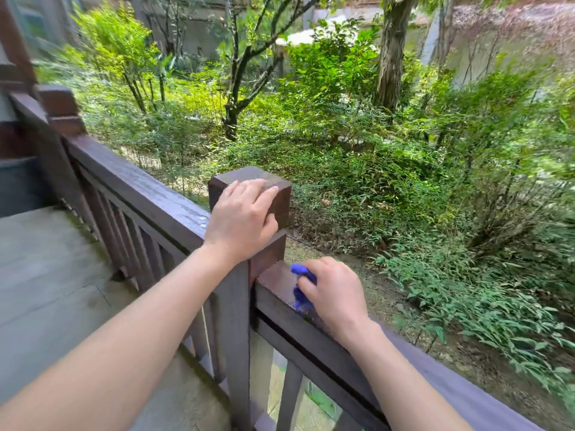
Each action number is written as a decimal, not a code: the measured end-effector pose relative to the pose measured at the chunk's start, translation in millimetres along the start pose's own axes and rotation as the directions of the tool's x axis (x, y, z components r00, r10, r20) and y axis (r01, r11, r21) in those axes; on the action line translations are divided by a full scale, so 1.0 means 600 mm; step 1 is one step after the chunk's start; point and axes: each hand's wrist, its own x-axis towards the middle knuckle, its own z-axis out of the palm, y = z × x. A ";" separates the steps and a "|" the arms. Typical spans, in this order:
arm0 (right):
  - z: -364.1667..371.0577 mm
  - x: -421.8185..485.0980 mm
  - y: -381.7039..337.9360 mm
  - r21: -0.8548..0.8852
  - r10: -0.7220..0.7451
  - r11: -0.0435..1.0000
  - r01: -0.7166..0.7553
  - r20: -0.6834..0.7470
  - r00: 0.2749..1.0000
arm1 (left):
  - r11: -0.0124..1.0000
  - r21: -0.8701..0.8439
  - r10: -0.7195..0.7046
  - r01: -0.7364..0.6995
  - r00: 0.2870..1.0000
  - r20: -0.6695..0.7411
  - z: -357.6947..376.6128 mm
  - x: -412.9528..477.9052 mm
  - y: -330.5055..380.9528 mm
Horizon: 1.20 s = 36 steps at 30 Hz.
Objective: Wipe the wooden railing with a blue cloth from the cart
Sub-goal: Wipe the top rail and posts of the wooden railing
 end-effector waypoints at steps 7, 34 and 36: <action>-0.009 0.036 -0.058 0.047 -0.050 0.997 0.057 -0.136 0.989 | 0.993 0.043 -0.113 0.112 0.993 0.021 -0.041 -0.044 -0.070; 0.210 0.263 -0.396 0.059 0.040 0.998 -0.024 -0.277 0.960 | 0.990 0.035 -0.137 0.133 0.920 0.367 0.061 -0.096 -0.597; 0.258 0.280 -0.390 0.058 0.033 0.998 -0.018 -0.268 0.963 | 0.992 0.024 -0.122 0.122 0.911 0.394 0.102 -0.088 -0.612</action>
